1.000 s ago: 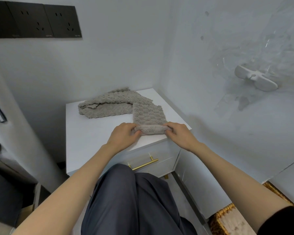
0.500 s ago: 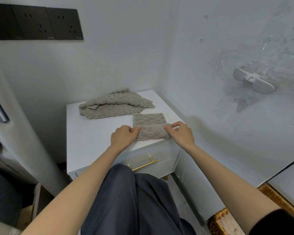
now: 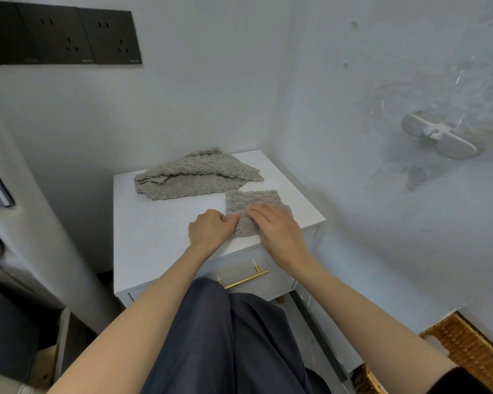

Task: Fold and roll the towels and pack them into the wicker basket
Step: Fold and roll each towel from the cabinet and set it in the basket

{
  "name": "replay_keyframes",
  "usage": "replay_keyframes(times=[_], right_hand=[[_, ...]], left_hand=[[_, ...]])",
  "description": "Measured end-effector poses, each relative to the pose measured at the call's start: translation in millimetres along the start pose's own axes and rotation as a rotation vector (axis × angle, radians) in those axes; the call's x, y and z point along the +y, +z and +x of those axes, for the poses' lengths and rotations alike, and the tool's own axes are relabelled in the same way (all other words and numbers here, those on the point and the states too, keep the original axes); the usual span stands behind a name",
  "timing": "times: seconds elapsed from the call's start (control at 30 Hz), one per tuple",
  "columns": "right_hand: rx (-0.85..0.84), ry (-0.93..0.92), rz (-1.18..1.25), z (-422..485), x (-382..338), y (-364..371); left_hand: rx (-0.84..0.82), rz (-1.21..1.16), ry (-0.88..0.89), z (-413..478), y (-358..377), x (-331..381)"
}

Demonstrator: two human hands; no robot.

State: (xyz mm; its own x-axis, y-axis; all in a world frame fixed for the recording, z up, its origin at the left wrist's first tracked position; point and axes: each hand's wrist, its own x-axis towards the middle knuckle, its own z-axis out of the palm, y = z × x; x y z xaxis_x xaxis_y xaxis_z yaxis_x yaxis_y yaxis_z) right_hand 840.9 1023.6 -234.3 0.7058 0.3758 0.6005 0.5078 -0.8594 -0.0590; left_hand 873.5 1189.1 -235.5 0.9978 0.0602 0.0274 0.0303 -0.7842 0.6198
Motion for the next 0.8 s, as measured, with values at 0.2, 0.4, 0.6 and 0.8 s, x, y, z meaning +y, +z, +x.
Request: replay_keyframes(times=[0.2,0.4,0.6,0.8], right_hand=[[-0.184,-0.030,0.003,-12.1,1.9,14.2],[-0.314,-0.004,-0.004,-19.8,31.3,6.2],[-0.380,0.019,-0.135,-24.5,55.9,-2.8],[-0.385,0.075,0.048,-20.3,59.8,-2.6]], left_hand=[[0.016,0.078,0.008,0.7,-0.3,1.3],[0.034,0.182,-0.010,-1.9,-0.6,6.6],[0.241,0.140,0.244,-9.5,-0.5,1.3],[0.202,0.214,0.558,-14.2,-5.8,-9.4]])
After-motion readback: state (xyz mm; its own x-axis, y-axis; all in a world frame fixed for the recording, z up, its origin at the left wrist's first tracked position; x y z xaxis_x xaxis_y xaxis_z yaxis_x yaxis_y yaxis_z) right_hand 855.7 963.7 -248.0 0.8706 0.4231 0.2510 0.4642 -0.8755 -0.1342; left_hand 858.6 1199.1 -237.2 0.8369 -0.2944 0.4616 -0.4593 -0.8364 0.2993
